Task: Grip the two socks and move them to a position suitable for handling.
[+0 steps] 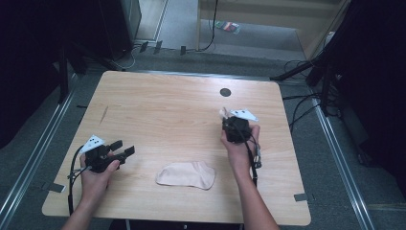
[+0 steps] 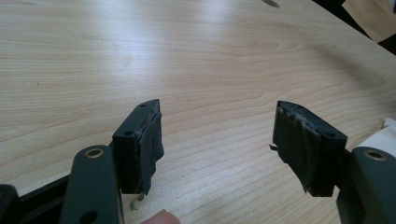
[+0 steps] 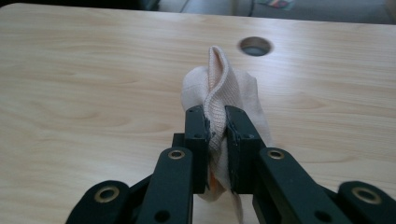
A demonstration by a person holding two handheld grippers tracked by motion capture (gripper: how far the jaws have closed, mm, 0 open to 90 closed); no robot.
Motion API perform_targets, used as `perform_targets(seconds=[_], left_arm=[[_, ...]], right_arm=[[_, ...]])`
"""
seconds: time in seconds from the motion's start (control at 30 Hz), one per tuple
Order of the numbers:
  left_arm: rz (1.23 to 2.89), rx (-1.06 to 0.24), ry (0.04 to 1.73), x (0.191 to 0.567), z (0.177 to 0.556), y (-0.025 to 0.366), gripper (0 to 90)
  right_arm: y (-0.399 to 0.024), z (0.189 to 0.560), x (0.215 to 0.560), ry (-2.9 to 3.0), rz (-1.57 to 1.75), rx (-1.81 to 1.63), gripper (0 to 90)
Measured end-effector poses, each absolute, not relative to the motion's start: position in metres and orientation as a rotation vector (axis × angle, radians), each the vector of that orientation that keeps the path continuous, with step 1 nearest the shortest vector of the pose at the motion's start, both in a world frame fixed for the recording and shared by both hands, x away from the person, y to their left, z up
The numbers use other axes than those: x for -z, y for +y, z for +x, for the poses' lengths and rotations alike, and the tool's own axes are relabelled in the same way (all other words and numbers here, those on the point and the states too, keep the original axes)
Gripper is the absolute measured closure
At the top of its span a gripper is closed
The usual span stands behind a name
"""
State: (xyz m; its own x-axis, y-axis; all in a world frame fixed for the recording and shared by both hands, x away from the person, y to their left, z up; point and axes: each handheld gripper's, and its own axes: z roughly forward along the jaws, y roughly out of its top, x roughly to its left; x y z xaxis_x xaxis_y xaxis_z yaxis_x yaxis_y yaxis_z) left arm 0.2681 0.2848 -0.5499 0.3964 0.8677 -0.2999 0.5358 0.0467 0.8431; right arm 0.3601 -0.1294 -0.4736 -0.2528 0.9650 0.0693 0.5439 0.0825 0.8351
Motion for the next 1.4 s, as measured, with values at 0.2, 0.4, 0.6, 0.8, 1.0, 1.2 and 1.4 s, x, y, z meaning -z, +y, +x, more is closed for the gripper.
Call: perform_targets(seconds=[0.2, 0.4, 0.6, 0.8, 1.0, 1.2, 1.4], left_arm=[[1.627, -0.405, 1.261, 0.550, 0.268, 0.284, 33.6], [1.636, -0.410, 1.258, 0.550, 0.268, 0.283, 33.6], [1.633, -0.408, 1.259, 0.550, 0.268, 0.284, 35.2], [1.633, -0.405, 1.264, 0.550, 0.269, 0.283, 35.9], [1.639, -0.413, 1.259, 0.550, 0.269, 0.282, 37.0], [1.618, -0.403, 1.257, 0.544, 0.272, 0.274, 38.9], [1.661, -0.418, 1.212, 0.534, 0.281, 0.247, 42.7]], right_arm=[[-0.071, 0.346, 0.478, 1.964, 1.425, -1.128, 81.3], [-0.032, 0.338, 0.495, 2.025, 1.428, -1.135, 79.0], [-0.029, 0.339, 0.499, 1.985, 1.466, -1.235, 50.1], [-0.040, 0.340, 0.498, 2.065, 1.429, -1.273, 59.6], [-0.022, 0.333, 0.518, 2.321, 1.248, -1.136, 69.5], [-0.020, 0.336, 0.536, 2.354, 1.292, -1.079, 69.1], [-0.017, 0.337, 0.537, 2.352, 1.307, -1.045, 86.7]])
